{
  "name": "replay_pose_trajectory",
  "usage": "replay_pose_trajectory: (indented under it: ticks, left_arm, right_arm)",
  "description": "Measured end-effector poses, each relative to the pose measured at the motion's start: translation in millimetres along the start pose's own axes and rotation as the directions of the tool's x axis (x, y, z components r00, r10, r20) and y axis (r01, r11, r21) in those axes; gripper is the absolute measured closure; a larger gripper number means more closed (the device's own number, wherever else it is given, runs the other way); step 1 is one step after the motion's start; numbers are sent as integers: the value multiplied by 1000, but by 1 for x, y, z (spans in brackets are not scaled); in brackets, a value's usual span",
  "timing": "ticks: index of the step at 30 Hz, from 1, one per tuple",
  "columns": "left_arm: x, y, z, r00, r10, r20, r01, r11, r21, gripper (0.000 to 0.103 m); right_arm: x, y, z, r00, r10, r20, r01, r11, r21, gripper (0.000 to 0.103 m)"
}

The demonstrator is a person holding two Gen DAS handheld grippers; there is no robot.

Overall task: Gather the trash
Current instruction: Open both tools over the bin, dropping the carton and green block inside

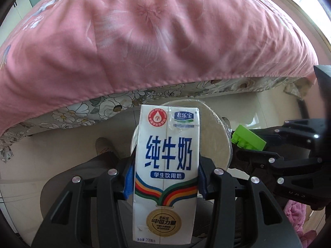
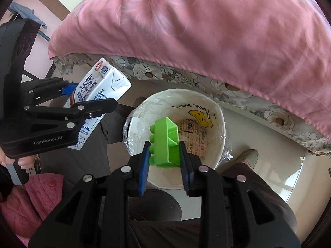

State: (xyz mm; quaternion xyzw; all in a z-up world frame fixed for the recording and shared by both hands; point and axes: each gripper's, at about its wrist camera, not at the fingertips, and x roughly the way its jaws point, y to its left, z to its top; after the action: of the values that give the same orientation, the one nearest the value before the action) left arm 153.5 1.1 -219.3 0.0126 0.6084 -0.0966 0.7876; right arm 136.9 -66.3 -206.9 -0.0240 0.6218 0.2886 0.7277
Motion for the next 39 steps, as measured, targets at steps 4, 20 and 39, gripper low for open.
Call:
replay_pose_trajectory:
  ticks: [4, 20, 39]
  left_arm:
    - [27, -1, -1, 998, -23, -51, 22, 1000, -20, 53]
    - [128, 6, 10, 985, -61, -164, 42, 992, -117, 53]
    - [183, -5, 6, 972, -64, -226, 61, 998, -19, 50]
  right_arm:
    - [27, -8, -3, 999, 9, -53, -7, 999, 40, 75]
    - [129, -52, -2, 975, 8, -223, 45, 972, 232, 75]
    - [189, -56, -1, 946, -47, -321, 116, 973, 201, 74]
